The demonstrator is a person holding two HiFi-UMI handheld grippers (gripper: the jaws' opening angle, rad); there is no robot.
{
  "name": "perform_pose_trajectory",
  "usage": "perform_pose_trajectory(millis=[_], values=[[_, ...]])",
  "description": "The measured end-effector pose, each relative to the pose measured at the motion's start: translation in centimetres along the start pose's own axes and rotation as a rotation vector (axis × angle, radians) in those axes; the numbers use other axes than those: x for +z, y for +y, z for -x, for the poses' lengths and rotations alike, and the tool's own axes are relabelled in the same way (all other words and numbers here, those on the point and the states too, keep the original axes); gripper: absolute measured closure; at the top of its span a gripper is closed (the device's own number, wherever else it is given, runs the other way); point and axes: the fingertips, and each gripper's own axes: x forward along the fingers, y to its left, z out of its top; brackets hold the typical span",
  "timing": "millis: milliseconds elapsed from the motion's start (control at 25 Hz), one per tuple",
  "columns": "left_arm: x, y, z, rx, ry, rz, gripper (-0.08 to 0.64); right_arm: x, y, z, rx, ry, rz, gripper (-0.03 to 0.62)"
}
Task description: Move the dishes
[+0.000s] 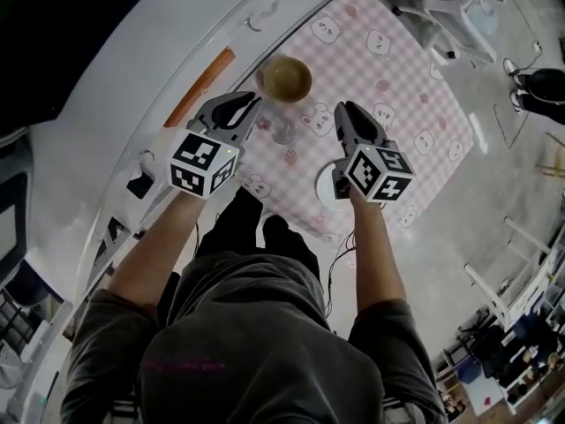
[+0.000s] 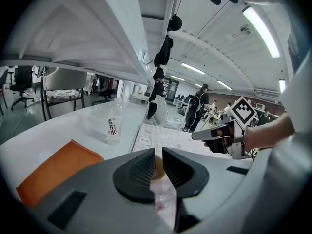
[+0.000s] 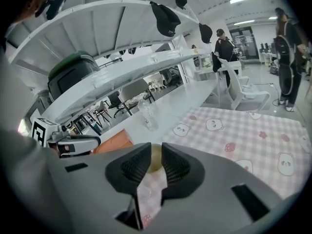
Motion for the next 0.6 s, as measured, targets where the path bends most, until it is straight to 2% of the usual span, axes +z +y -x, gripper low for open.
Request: perform_pose_trajectory(millis=[160, 360, 600], values=[[0.2, 0.1, 0.3, 0.005, 0.035, 0.013, 0.515, 0.3, 0.1, -1.9, 0.017, 0.044, -0.006, 0.540], [-2.3, 0.8, 0.2, -0.007, 0.050, 0.042, 0.515, -2.5, -0.8, -5.7, 0.012, 0.104, -0.001, 0.540], [-2.5, 1.8, 0.7, 0.007, 0.054, 0.073, 0.515, -4.2, -1.4, -8.6, 0.017, 0.173, -0.022, 0.540]])
